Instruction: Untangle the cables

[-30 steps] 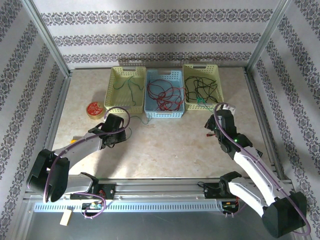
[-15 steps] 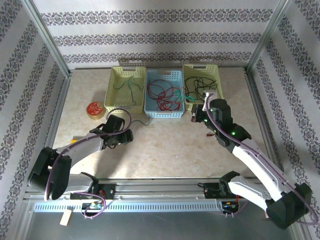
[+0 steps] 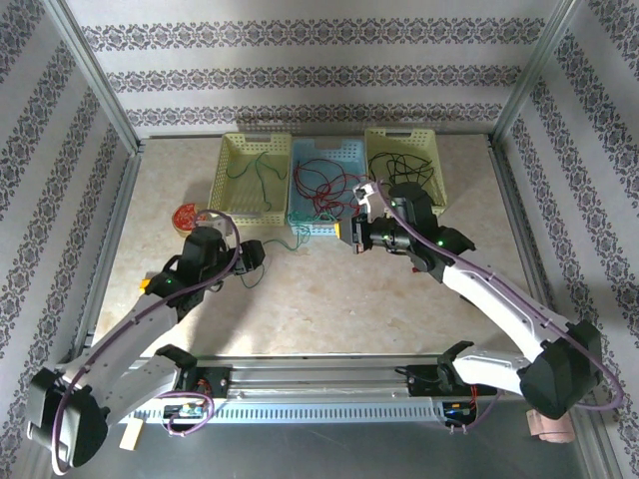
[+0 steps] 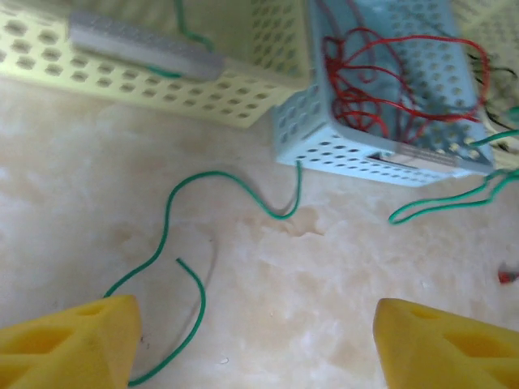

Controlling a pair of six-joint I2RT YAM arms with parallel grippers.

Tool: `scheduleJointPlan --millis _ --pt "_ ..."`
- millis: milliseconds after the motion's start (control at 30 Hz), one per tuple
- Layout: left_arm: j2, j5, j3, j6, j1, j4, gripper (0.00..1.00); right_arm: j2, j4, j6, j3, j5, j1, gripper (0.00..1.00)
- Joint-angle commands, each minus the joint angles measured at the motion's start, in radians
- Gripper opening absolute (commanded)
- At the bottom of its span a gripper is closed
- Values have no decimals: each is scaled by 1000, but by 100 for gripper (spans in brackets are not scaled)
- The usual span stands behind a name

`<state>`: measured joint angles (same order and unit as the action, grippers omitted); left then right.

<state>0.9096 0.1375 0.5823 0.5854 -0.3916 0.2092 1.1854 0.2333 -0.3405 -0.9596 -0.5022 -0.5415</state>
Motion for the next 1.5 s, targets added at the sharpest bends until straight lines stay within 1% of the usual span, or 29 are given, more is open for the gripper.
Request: scheduleJointPlan --millis 0,67,133,267,467,600,733,900,933,1000,1033,1067,1167,1267,1467 --pt "-4 138 -7 -57 -7 -53 72 11 31 9 -33 -148 -10 0" --pt "17 214 -5 -54 -7 -90 74 18 31 8 -30 -159 -9 0" --pt "31 251 -3 -46 -8 -125 78 25 27 5 -30 -175 -11 0" --pt "44 277 12 -68 -8 -141 79 45 28 6 -33 -197 -11 0" --pt "70 301 61 -128 -7 -92 77 63 28 5 -40 -250 -10 0" --pt "100 318 77 -140 -7 -106 72 66 29 -1 -42 -301 -10 0" --pt "141 355 91 -139 -7 -135 65 73 26 -13 -49 -359 -9 0" --pt "160 357 103 -159 -7 -124 62 86 26 -23 -52 -414 -8 0" --pt "160 357 103 -157 -7 -127 58 88 25 -22 -51 -421 -6 0" --pt "161 363 102 -152 -7 -137 56 91 23 -27 -49 -432 -6 0" --pt "163 366 100 -147 -8 -141 53 92 23 -28 -48 -439 -6 0" --pt "165 369 98 -145 -7 -147 51 93 21 -31 -47 -445 -6 0" --pt "173 381 90 -136 -7 -164 48 94 11 -38 -43 -459 -6 0" --pt "183 386 85 -130 -7 -176 48 95 8 -42 -43 -472 -6 0" --pt "197 409 76 -117 -7 -202 41 103 -5 -51 -47 -495 -5 0"
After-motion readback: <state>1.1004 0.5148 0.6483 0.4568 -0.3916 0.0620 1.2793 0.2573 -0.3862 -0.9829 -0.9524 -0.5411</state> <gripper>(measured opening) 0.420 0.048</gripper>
